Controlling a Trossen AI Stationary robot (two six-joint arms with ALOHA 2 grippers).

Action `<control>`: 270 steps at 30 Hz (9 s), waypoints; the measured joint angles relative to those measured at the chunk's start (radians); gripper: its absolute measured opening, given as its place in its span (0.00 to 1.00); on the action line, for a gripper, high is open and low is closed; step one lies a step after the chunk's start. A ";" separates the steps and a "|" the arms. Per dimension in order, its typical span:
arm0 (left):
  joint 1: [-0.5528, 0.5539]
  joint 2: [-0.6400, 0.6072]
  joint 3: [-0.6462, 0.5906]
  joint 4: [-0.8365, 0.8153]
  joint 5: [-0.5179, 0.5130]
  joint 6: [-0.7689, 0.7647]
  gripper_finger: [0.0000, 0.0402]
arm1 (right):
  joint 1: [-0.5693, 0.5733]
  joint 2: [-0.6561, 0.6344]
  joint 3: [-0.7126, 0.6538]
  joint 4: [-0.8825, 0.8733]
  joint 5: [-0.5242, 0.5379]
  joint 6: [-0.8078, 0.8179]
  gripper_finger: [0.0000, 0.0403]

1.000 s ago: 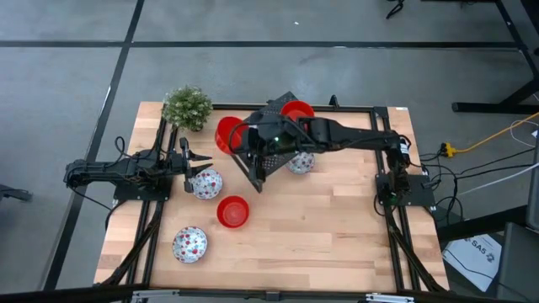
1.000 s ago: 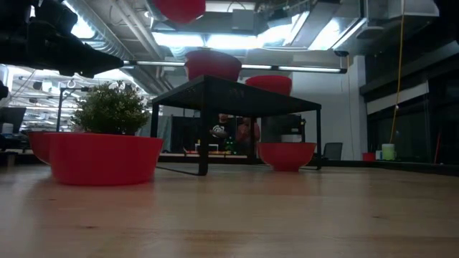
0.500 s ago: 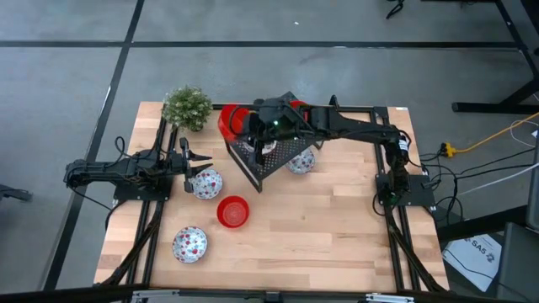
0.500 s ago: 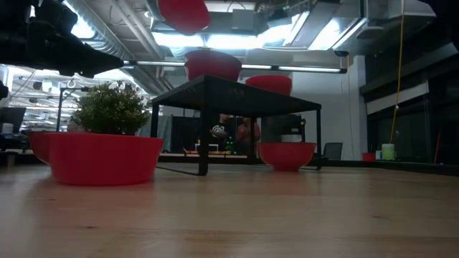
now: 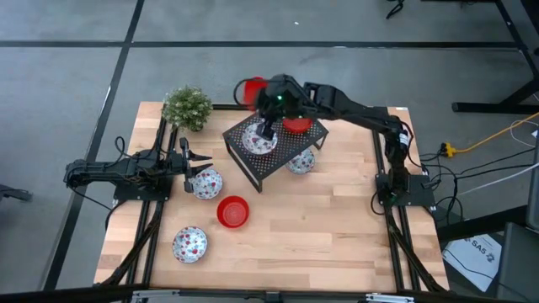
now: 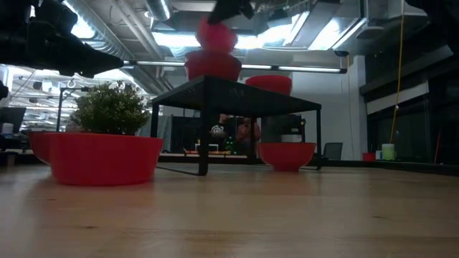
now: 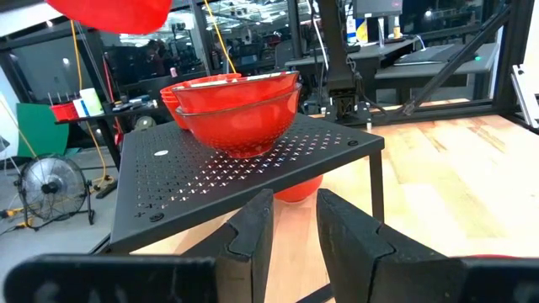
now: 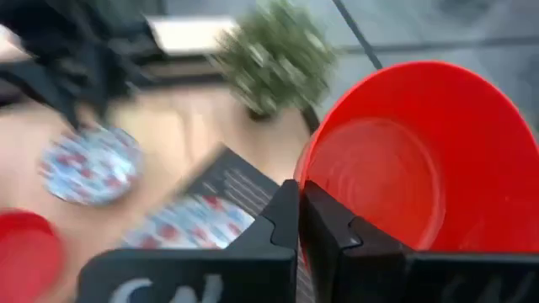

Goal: Pick & Place Mini bowls
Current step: Stack the red bowl on the red bowl on the shelf, then stack the white patterned bowl on the white patterned bowl on the shelf

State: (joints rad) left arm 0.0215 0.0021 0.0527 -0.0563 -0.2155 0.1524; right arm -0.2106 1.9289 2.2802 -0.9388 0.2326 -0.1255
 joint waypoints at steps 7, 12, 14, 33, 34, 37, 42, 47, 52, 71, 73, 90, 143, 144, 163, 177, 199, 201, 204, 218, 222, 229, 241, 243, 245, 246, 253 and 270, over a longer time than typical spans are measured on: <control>0.000 0.000 0.000 0.000 0.000 0.000 0.22 | -0.048 0.000 0.077 -0.219 0.086 0.000 0.02; 0.000 0.000 0.000 0.000 0.000 0.000 0.22 | -0.086 -0.008 0.071 -0.358 0.112 0.067 0.02; 0.000 0.000 0.000 0.000 0.000 0.000 0.22 | -0.097 -0.010 0.071 -0.407 0.115 0.100 0.02; 0.000 0.000 0.000 0.000 0.000 0.000 0.22 | -0.120 -0.010 0.071 -0.515 0.019 0.305 0.02; 0.000 0.000 0.000 0.000 0.000 0.000 0.22 | -0.117 -0.010 0.071 -0.517 0.016 0.307 0.02; 0.000 0.000 0.000 0.000 0.000 0.000 0.22 | -0.109 -0.004 0.071 -0.523 0.017 0.310 0.02; 0.000 0.000 0.000 0.000 0.000 0.000 0.22 | -0.104 0.013 0.060 -0.529 -0.025 0.317 0.02; 0.000 0.000 0.000 0.000 0.000 0.000 0.22 | -0.098 0.016 -0.004 -0.522 -0.025 0.325 0.02; 0.000 0.000 0.000 0.000 0.000 0.000 0.22 | -0.098 0.017 -0.081 -0.503 -0.025 0.320 0.02; 0.000 0.000 0.000 0.000 0.000 0.000 0.22 | -0.098 0.017 -0.106 -0.442 -0.025 0.271 0.19; 0.000 0.000 0.000 0.000 0.000 0.000 0.22 | -0.098 0.014 -0.106 -0.443 -0.032 0.271 0.22; 0.000 0.000 0.000 0.000 0.000 0.000 0.22 | -0.099 -0.059 -0.104 -0.442 -0.130 0.248 0.39; 0.000 0.000 0.000 0.000 0.000 0.000 0.22 | 0.340 -0.136 -0.099 -0.613 0.003 0.071 0.40; 0.000 0.000 0.000 0.000 0.000 0.000 0.22 | 0.348 -0.149 -0.139 -0.603 0.021 0.080 0.40; 0.000 0.000 0.000 0.000 0.000 0.000 0.22 | 0.392 -0.424 -1.040 0.036 0.148 0.144 0.40; 0.000 0.000 0.000 0.000 0.000 0.000 0.22 | 0.359 -0.424 -1.347 0.396 0.195 0.034 0.40; 0.000 0.000 0.000 0.000 0.000 0.000 0.22 | 0.220 -0.393 -1.436 0.561 0.115 -0.151 0.39; 0.000 0.000 0.000 0.000 0.000 0.000 0.22 | 0.219 -0.385 -1.435 0.562 0.114 -0.145 0.37; 0.000 0.000 0.000 0.000 0.000 0.000 0.22 | 0.219 -0.382 -1.436 0.558 0.066 -0.143 0.30; 0.000 0.000 0.000 0.000 0.000 0.000 0.22 | 0.228 -0.391 -1.429 0.545 0.013 -0.027 0.06; 0.000 0.000 0.000 0.000 0.000 0.000 0.22 | 0.254 -0.406 -1.429 0.535 0.002 0.033 0.03; 0.000 0.000 0.000 0.000 0.000 0.000 0.22 | 0.313 -0.410 -1.368 0.446 -0.068 0.154 0.03; 0.000 0.000 0.000 0.000 0.000 0.000 0.22 | 0.362 -0.407 -1.237 0.387 -0.392 0.254 0.03; 0.000 0.000 0.000 0.000 0.000 0.000 0.22 | 0.362 -0.407 -1.217 0.388 -0.462 0.260 0.03; 0.000 0.000 0.000 0.000 0.000 0.000 0.22 | 0.362 -0.407 -1.193 0.388 -0.511 0.260 0.03; 0.000 0.000 0.000 0.000 0.000 0.000 0.22 | 0.362 -0.407 -1.179 0.389 -0.529 0.260 0.03; 0.000 0.000 0.000 0.000 0.000 0.000 0.22 | 0.355 -0.407 -1.054 0.394 -0.600 0.225 0.03; 0.000 0.000 0.000 0.000 0.000 0.000 0.22 | 0.271 -0.409 -0.917 0.392 -0.588 0.070 0.03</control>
State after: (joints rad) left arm 0.0215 0.0025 0.0526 -0.0563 -0.2153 0.1524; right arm 0.0599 1.5200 1.3636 -0.5463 -0.3550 -0.0558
